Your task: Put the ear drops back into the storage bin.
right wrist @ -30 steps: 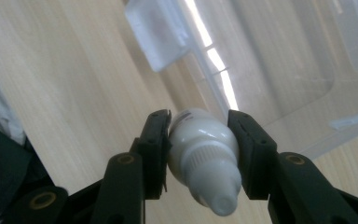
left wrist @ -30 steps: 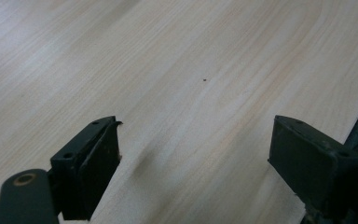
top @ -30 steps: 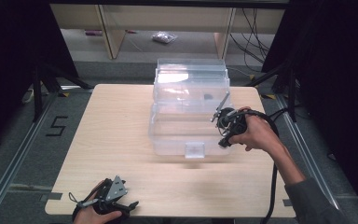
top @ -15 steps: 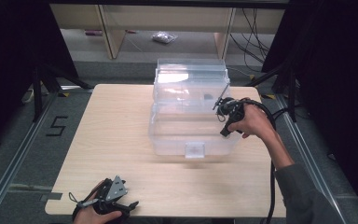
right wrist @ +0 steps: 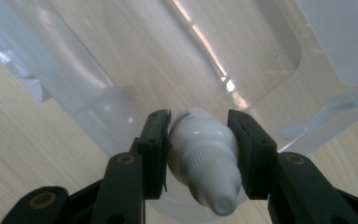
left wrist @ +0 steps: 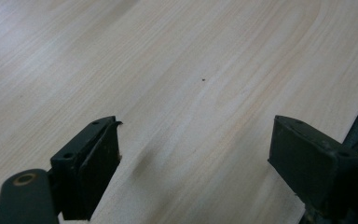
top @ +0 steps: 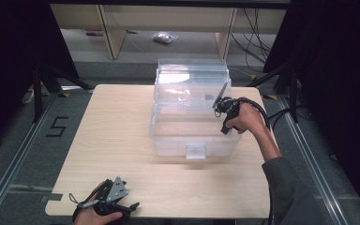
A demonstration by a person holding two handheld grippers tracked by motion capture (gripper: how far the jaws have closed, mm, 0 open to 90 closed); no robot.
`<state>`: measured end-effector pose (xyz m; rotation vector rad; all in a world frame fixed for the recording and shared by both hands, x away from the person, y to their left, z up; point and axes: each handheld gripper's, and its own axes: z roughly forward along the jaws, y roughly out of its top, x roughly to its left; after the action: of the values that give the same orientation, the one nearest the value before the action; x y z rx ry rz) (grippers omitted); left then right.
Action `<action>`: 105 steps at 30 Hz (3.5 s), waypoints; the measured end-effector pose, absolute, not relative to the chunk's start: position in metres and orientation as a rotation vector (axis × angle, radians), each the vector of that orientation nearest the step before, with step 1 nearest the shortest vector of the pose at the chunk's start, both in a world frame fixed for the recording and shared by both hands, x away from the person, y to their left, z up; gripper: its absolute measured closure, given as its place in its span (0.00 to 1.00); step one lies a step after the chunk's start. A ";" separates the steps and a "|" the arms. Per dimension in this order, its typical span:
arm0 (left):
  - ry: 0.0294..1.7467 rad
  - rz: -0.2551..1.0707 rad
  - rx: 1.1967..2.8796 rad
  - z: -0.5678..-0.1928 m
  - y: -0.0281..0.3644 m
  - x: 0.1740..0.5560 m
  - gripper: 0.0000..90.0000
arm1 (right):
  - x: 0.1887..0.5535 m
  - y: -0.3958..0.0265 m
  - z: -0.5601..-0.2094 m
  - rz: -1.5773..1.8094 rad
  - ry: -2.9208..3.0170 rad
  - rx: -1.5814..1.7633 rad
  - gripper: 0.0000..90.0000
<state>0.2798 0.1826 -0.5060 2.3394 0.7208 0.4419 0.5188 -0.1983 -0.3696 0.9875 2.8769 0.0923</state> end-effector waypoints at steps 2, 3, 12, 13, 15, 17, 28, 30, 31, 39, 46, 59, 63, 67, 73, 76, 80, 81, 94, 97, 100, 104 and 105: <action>0.714 0.434 2.341 -0.506 0.183 0.280 0.17 | 0.522 -0.198 -0.376 0.080 2.874 1.021 0.67; 0.714 0.434 2.341 -0.506 0.183 0.280 0.17 | 0.522 -0.198 -0.376 0.080 2.874 1.021 0.67; 0.721 0.448 2.336 -0.506 0.182 0.280 0.17 | 0.529 -0.195 -0.390 0.036 2.869 1.066 0.67; 0.717 0.443 2.339 -0.506 0.182 0.280 0.17 | 0.530 -0.195 -0.390 0.036 2.875 1.065 0.67; 0.716 0.444 2.342 -0.506 0.183 0.280 0.17 | 0.531 -0.194 -0.394 0.033 2.873 1.087 0.67; 0.745 0.436 2.323 -0.507 0.182 0.279 0.17 | 0.533 -0.196 -0.402 0.041 2.885 1.090 0.67; 0.741 0.440 2.327 -0.507 0.182 0.279 0.17 | 0.540 -0.197 -0.416 0.017 2.898 1.131 0.67; 0.718 0.442 2.340 -0.506 0.183 0.280 0.17 | 0.540 -0.197 -0.420 0.006 2.888 1.174 0.67; 0.713 0.440 2.344 -0.506 0.183 0.280 0.17 | 0.540 -0.197 -0.421 0.001 2.885 1.176 0.67; 0.718 0.444 2.338 -0.506 0.182 0.280 0.17 | 0.538 -0.196 -0.427 0.004 2.891 1.177 0.67; 0.713 0.442 2.344 -0.506 0.182 0.280 0.17 | 0.538 -0.198 -0.434 0.006 2.896 1.168 0.67; 0.719 0.454 2.337 -0.507 0.182 0.280 0.17 | 0.536 -0.199 -0.430 0.022 2.870 1.159 0.63; 0.714 0.450 2.341 -0.507 0.182 0.280 0.17 | 0.533 -0.198 -0.424 0.050 2.855 1.177 0.59; 0.716 0.447 2.334 -0.507 0.182 0.280 0.17 | 0.532 -0.199 -0.417 0.085 2.821 1.139 0.50; 0.719 0.451 2.336 -0.507 0.182 0.280 0.17 | 0.522 -0.197 -0.397 0.209 2.749 1.103 0.40; 0.719 0.450 2.337 -0.507 0.182 0.280 0.17 | 0.519 -0.198 -0.393 0.247 2.742 1.094 0.40; 0.715 0.439 2.343 -0.506 0.182 0.279 0.17 | 0.514 -0.199 -0.389 0.262 2.744 1.080 0.39; 0.719 0.434 2.351 -0.506 0.183 0.280 0.17 | 0.515 -0.200 -0.388 0.277 2.754 1.053 0.39; 0.701 0.437 2.363 -0.506 0.183 0.280 0.17 | 0.503 -0.202 -0.380 0.378 2.734 1.101 0.33; 0.713 0.435 2.355 -0.506 0.183 0.280 0.17 | 0.499 -0.202 -0.376 0.401 2.729 1.099 0.33; 0.701 0.438 2.360 -0.506 0.183 0.280 0.17 | 0.496 -0.202 -0.372 0.424 2.728 1.076 0.32; 0.729 0.433 2.342 -0.506 0.182 0.279 0.17 | 0.489 -0.200 -0.368 0.456 2.713 1.084 0.31; 0.702 0.439 2.360 -0.506 0.183 0.280 0.17 | 0.488 -0.199 -0.367 0.459 2.712 1.073 0.31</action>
<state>0.2800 0.1830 -0.5057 2.3603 0.7024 0.4386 0.4885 -0.1993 -0.3670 1.0731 2.7119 0.4589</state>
